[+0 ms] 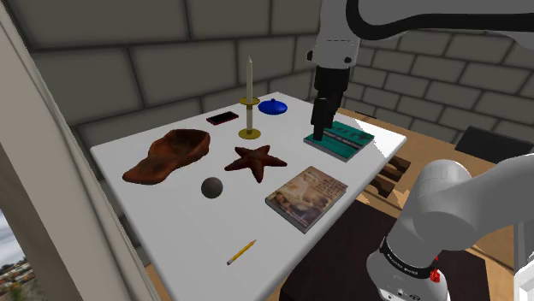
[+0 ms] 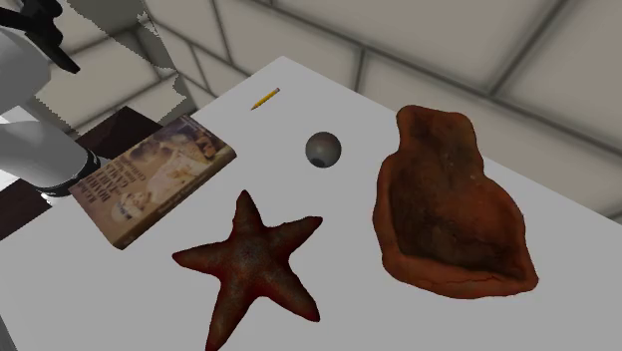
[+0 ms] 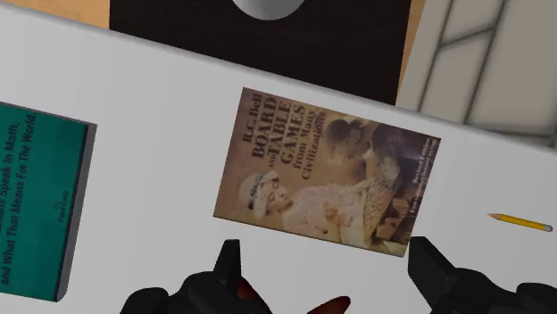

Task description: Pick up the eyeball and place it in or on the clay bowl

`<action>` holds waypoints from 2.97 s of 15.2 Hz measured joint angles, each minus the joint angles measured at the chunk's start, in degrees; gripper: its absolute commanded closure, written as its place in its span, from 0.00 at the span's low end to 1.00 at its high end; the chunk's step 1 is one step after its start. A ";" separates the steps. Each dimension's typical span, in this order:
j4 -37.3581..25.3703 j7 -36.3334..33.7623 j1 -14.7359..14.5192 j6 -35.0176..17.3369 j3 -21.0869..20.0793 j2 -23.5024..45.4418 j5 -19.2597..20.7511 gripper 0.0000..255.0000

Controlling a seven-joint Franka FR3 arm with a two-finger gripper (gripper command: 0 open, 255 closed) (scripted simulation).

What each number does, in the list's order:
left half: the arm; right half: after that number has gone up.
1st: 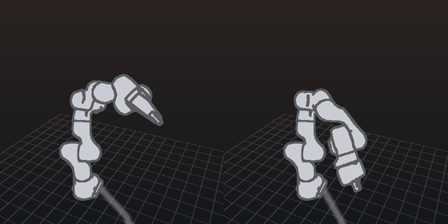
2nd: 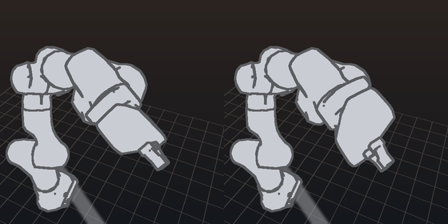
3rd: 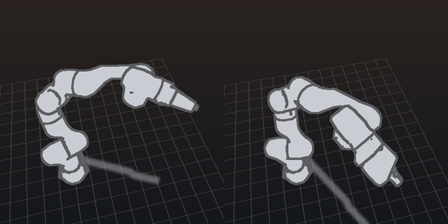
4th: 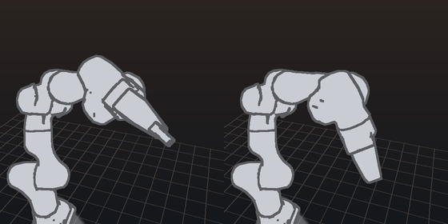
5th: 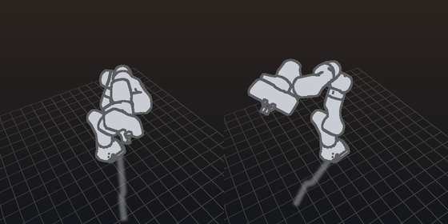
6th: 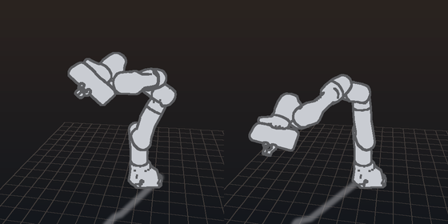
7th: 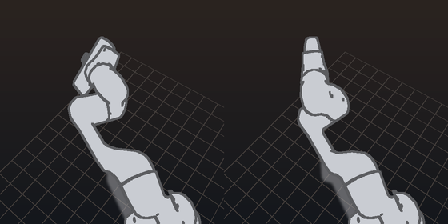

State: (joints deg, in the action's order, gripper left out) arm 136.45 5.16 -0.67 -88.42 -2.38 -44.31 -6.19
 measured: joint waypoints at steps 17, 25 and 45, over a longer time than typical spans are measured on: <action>-5.51 -19.21 -0.98 -23.05 -15.98 22.94 -3.00 0.00; -16.23 -32.03 -0.56 -31.07 -22.35 40.32 4.62 0.00; -15.46 -35.54 -0.99 -37.51 -23.07 46.29 8.08 1.00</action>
State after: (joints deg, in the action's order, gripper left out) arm 120.99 -30.38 -1.66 -125.93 -25.45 1.98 1.89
